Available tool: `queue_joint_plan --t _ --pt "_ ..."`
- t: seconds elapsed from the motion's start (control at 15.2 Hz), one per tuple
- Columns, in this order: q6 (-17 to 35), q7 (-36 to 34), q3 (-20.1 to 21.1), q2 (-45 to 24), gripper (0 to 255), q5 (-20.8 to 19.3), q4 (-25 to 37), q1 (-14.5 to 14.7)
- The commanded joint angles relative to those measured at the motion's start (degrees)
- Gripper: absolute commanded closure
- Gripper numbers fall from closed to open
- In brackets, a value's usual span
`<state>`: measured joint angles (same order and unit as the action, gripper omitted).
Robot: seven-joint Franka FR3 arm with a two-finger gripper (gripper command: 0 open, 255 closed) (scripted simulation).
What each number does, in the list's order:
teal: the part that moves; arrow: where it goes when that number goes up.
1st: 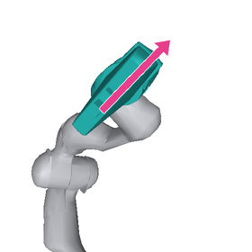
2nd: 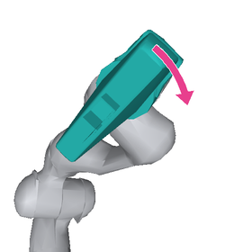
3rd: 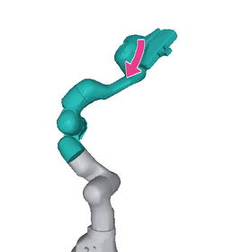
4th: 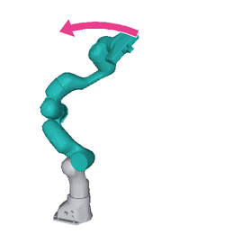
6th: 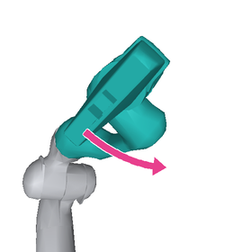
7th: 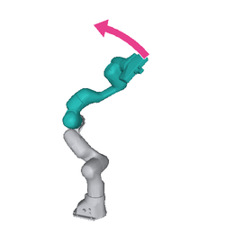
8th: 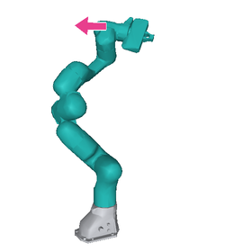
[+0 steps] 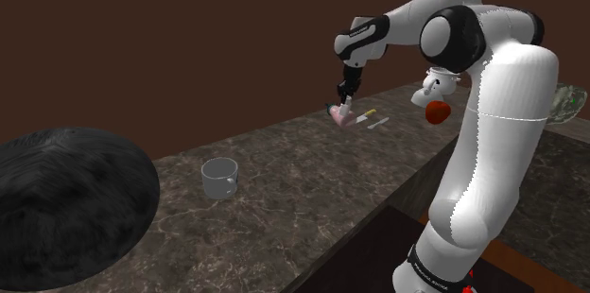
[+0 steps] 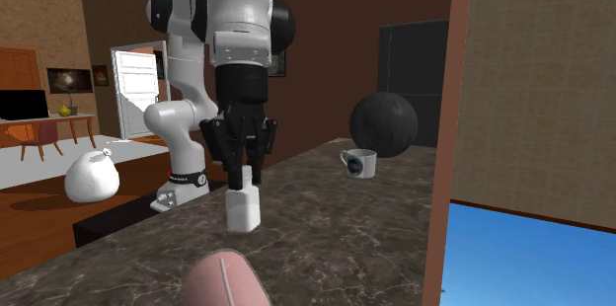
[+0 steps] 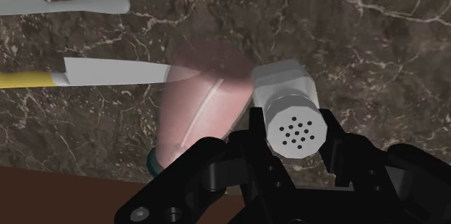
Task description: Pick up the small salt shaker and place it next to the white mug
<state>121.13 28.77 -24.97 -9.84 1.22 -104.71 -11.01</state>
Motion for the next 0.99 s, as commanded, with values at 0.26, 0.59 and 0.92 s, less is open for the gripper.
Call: queue_joint_plan --t 0.26,0.59,0.92 --pt "-4.4 -0.1 -0.1 0.9 255 -0.4 3.6 0.0" --pt "-5.8 -3.2 0.8 3.0 255 -1.9 2.9 1.9" --pt "-5.5 -10.9 3.6 6.6 255 -4.6 -1.1 6.0"
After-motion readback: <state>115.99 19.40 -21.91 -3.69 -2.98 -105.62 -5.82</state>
